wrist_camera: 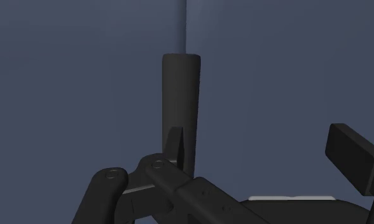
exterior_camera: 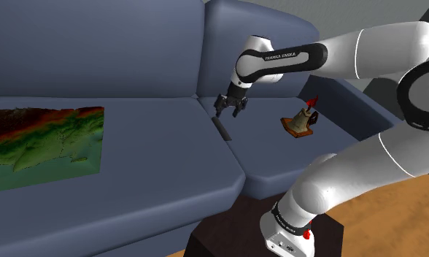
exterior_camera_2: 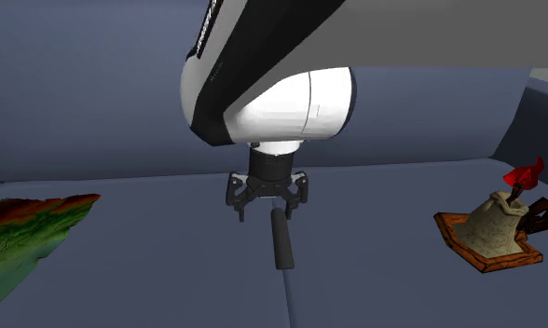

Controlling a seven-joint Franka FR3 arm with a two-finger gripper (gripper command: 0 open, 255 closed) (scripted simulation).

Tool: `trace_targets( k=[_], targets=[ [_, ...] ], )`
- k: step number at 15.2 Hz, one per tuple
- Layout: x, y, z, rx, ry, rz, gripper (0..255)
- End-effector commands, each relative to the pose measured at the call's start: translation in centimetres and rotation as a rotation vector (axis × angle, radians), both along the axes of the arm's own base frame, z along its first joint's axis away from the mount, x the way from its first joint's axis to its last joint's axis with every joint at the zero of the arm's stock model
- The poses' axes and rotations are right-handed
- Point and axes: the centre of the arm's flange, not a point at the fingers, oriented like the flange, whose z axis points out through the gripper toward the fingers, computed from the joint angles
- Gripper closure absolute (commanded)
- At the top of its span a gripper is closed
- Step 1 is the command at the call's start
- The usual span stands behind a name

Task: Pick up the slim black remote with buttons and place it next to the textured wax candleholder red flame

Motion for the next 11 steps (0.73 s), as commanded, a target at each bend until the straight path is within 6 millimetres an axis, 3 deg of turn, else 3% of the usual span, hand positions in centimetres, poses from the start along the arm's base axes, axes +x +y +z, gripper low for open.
trace_targets(
  k=[1,7,11],
  targets=[
    [0.7,-1.6,-2.2,-0.001,0.009,-0.042,0],
    [2.1,-6.2,-8.1,0.000,0.036,-0.159,0],
    [2.2,-6.0,-10.2,0.000,0.036,-0.159,0]
  ],
)
